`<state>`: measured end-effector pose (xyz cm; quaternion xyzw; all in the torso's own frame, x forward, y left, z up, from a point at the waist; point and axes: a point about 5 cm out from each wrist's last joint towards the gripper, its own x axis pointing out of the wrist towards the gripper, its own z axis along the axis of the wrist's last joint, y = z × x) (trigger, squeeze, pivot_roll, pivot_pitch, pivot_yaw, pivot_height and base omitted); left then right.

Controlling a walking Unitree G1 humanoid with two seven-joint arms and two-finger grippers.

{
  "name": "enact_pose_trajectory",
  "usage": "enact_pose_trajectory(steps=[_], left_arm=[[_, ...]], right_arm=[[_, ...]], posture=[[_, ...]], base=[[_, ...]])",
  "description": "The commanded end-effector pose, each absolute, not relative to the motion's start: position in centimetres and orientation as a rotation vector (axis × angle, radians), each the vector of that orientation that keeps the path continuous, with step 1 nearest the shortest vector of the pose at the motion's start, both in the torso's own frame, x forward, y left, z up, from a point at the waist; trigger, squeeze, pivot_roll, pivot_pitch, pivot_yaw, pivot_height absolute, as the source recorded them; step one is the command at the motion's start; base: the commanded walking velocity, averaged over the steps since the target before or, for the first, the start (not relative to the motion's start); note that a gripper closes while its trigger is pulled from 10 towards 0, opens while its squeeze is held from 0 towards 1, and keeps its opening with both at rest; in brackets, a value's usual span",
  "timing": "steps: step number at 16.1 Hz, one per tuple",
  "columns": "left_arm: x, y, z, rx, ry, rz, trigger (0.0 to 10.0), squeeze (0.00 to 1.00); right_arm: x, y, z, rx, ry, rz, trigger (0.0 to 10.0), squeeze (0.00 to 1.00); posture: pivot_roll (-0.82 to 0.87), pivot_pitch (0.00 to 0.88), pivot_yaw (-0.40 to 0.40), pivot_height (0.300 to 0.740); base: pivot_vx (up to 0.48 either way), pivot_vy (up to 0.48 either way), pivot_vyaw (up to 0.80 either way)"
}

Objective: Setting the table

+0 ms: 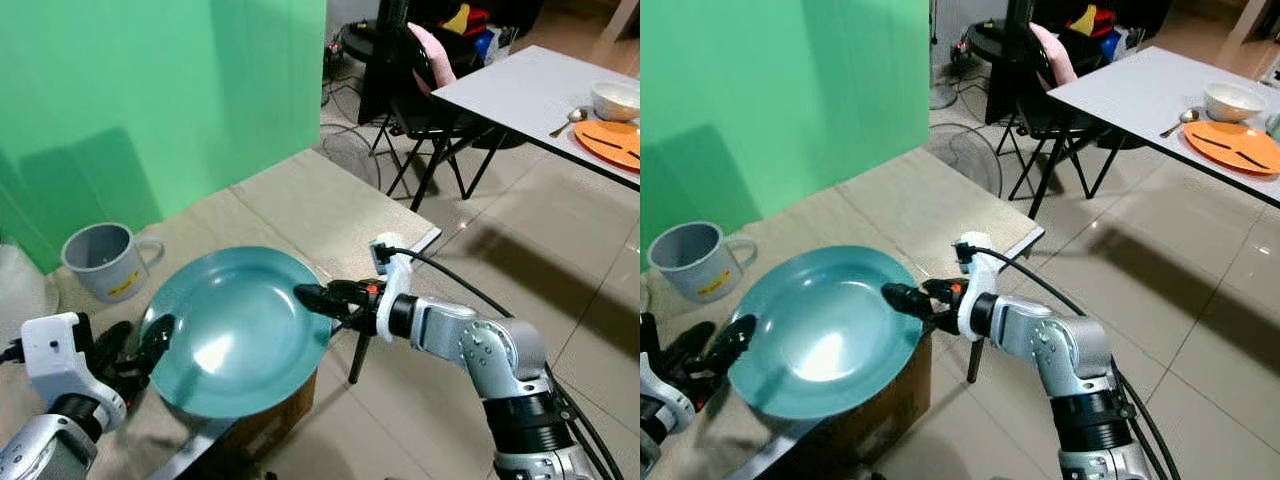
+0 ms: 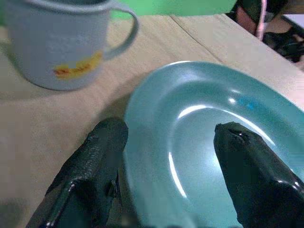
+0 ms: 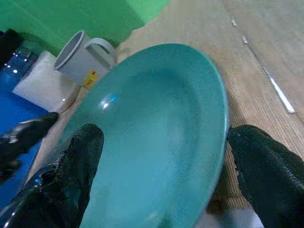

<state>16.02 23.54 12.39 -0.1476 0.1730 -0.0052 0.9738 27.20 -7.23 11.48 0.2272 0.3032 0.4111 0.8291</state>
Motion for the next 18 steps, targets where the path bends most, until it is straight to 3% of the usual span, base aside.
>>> enact_pose_trajectory(steps=[1, 3, 5, 6, 7, 9, 10, 11, 12, 14, 15, 17, 18], left_arm=[[16.1, 24.0, 11.5, -0.352, 0.391, -0.023, 10.0, 0.0], [16.1, 24.3, 10.5, -0.374, 0.452, -0.04, 10.0, 0.0], [16.1, 25.6, 9.5, -0.369, 0.482, 0.043, 10.0, 0.0], [16.1, 25.7, 9.5, -0.371, 0.481, 0.046, 10.0, 0.0], [16.1, 25.9, 9.4, -0.42, 0.472, 0.051, 10.0, 0.0], [16.1, 26.1, 9.3, -0.46, 0.462, 0.048, 10.0, 0.0], [16.0, 26.2, 9.5, -0.455, 0.453, 0.042, 10.0, 0.0], [16.0, 26.2, 9.6, -0.458, 0.449, 0.039, 10.0, 0.0], [16.0, 26.3, 9.8, -0.477, 0.433, 0.031, 10.0, 0.0], [16.0, 26.2, 9.3, -0.511, 0.461, 0.018, 10.0, 0.0], [16.0, 26.1, 9.0, -0.528, 0.485, 0.006, 10.0, 0.0], [16.1, 25.7, 8.7, -0.563, 0.505, -0.033, 10.0, 0.0], [16.2, 25.6, 8.6, -0.573, 0.508, -0.037, 10.0, 0.0]], right_arm=[[27.5, -7.0, 12.0, 0.497, 0.642, 0.888, 10.0, 0.0], [27.2, -6.8, 11.8, 0.508, 0.663, 0.898, 10.0, 0.0], [27.2, -6.9, 11.4, 0.527, 0.689, 0.881, 7.1, 0.0], [27.1, -6.9, 11.4, 0.532, 0.69, 0.879, 7.1, 0.0], [27.1, -7.0, 11.2, 0.547, 0.703, 0.876, 4.9, 0.0], [27.0, -7.1, 10.7, 0.548, 0.729, 0.872, 5.1, 0.0], [26.9, -7.1, 10.7, 0.555, 0.733, 0.872, 6.9, 0.0], [26.9, -7.1, 10.7, 0.557, 0.735, 0.873, 7.6, 0.0], [26.9, -7.2, 10.5, 0.581, 0.751, 0.868, 7.3, 0.0], [26.8, -7.2, 9.8, 0.584, 0.795, 0.864, 4.8, 0.0], [26.7, -7.1, 9.5, 0.586, 0.814, 0.865, 4.6, 0.0], [26.5, -7.0, 9.1, 0.606, 0.841, 0.876, 0.2, 0.0], [26.5, -6.9, 9.2, 0.625, 0.839, 0.883, 0.0, 0.0]], posture=[[-0.01, 0.0, -0.011, 0.74], [-0.02, 0.0, -0.012, 0.74], [-0.03, 0.0, -0.01, 0.74], [-0.03, 0.0, -0.011, 0.74], [-0.02, 0.0, -0.013, 0.74], [-0.03, 0.0, -0.015, 0.74], [-0.03, 0.0, -0.017, 0.74], [-0.03, 0.0, -0.018, 0.74], [-0.03, 0.0, -0.022, 0.74], [-0.02, 0.0, -0.023, 0.74], [-0.02, 0.0, -0.024, 0.74], [-0.03, 0.0, -0.026, 0.74], [-0.03, 0.0, -0.027, 0.74]], base=[[0.0, 0.0, 0.0], [0.0, 0.0, 0.0], [0.0, 0.0, 0.0], [0.0, 0.0, 0.0], [0.0, 0.0, 0.0], [0.0, 0.0, 0.0], [0.0, 0.0, 0.0], [0.0, 0.0, 0.0], [0.0, 0.0, 0.0], [0.0, 0.0, 0.0], [0.0, 0.0, 0.0], [0.0, 0.0, 0.0], [0.0, 0.0, 0.0]])
